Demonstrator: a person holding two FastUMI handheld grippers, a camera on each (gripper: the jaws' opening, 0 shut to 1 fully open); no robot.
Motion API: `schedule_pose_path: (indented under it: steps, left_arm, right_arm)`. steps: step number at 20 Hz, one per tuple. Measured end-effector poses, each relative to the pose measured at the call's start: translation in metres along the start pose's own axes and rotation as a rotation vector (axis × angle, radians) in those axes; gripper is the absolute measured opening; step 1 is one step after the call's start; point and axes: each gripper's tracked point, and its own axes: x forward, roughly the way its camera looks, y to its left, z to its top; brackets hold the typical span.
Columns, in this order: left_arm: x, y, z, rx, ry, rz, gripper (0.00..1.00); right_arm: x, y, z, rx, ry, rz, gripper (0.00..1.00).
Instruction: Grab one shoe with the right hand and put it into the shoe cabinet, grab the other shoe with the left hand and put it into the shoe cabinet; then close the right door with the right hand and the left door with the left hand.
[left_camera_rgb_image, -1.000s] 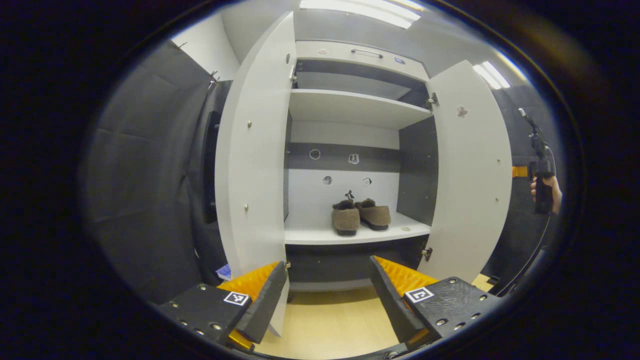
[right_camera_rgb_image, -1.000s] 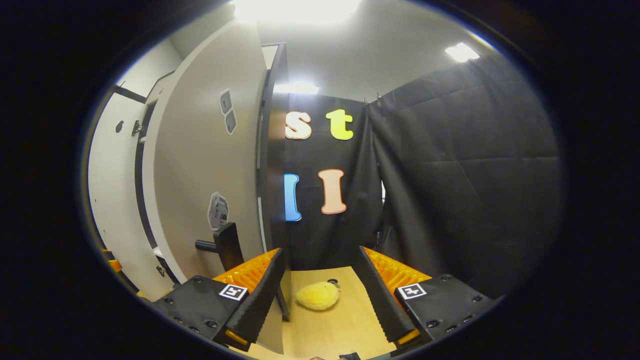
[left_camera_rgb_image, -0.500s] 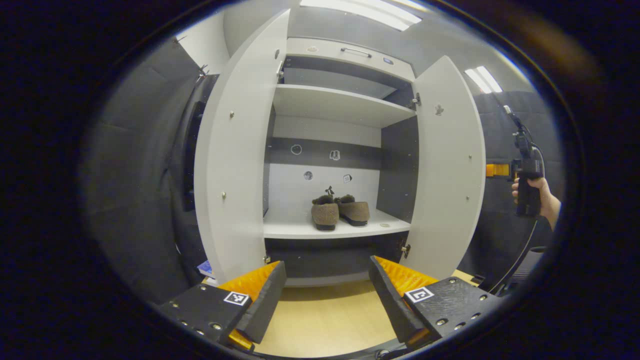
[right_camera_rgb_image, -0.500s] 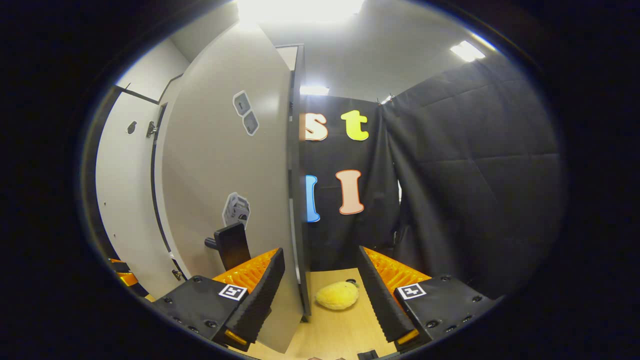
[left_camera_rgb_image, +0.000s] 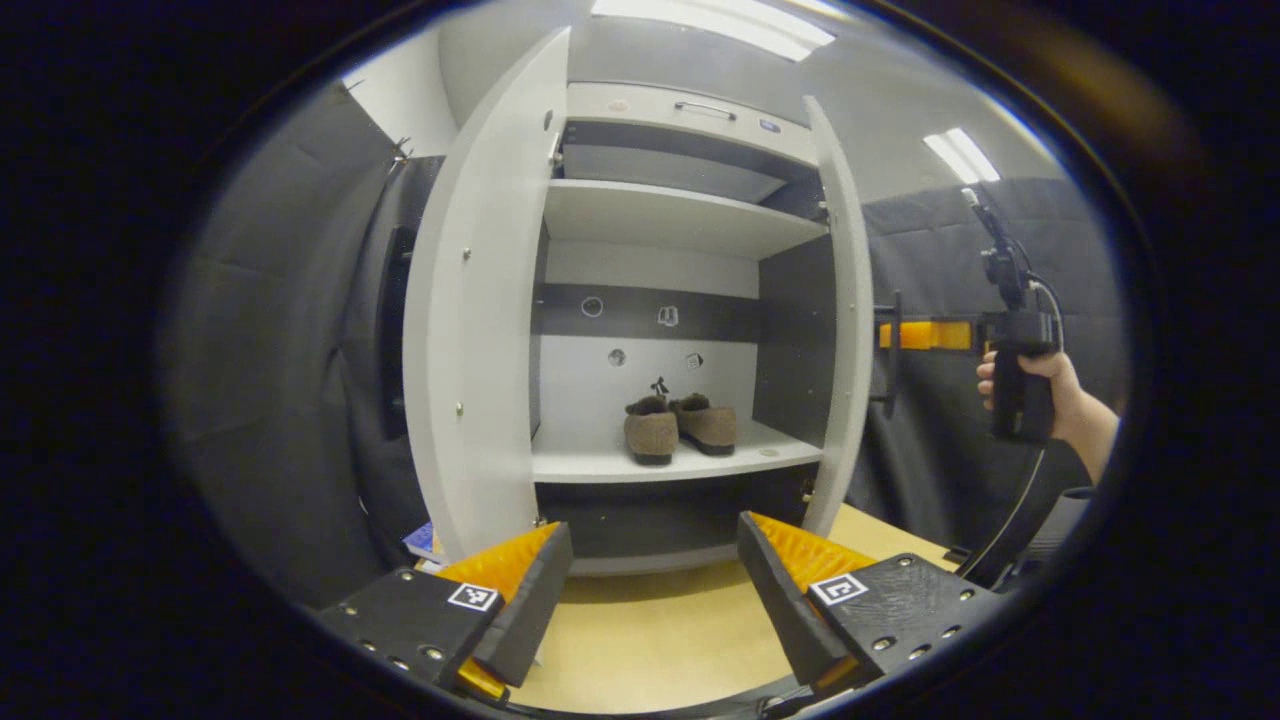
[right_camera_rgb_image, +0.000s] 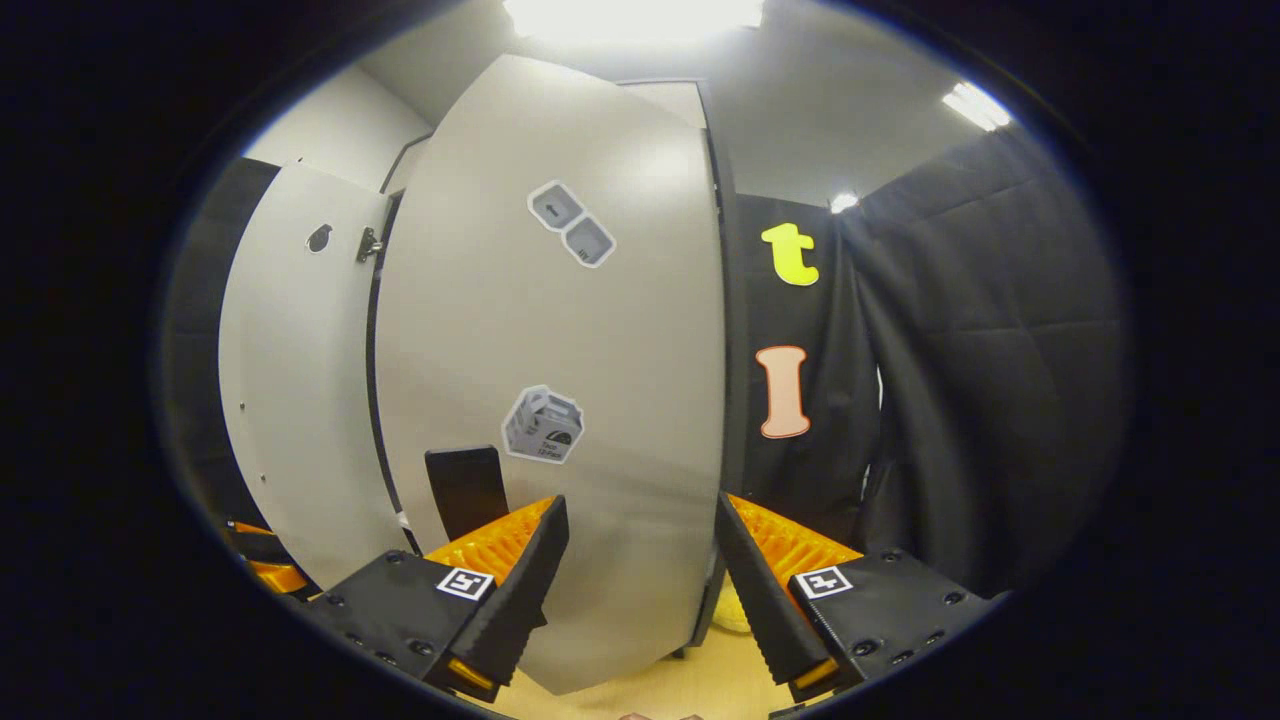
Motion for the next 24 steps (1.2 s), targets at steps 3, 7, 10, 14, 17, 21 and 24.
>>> schedule_pose_path:
  steps: [3,7,10,14,17,21,24]
  left_arm:
    - [-0.015,0.011,0.012,-0.012,-0.030,0.041,0.96]
    - [-0.037,0.040,0.021,-0.037,-0.050,0.106,1.00]
    - [-0.053,0.075,0.031,-0.091,-0.078,0.171,1.00]
    - [-0.072,0.128,0.039,-0.095,-0.101,0.295,0.96]
    - [-0.076,0.145,0.044,-0.091,-0.109,0.338,0.96]
    - [-0.077,0.188,0.059,-0.044,-0.106,0.380,1.00]
    - [-0.068,0.209,0.081,-0.032,-0.126,0.354,0.96]
  right_arm:
    - [0.014,0.021,0.017,0.066,-0.039,0.017,0.94]
    - [0.018,0.016,0.022,0.092,-0.043,0.031,0.93]
    - [0.018,0.010,0.014,0.111,-0.018,0.019,0.95]
    - [0.018,0.009,-0.002,0.113,0.023,0.006,0.97]
    - [0.017,0.006,-0.010,0.082,0.024,-0.029,0.98]
    - [0.022,0.006,-0.025,0.075,0.028,-0.061,0.97]
    - [0.019,0.010,-0.051,0.079,0.070,-0.071,0.97]
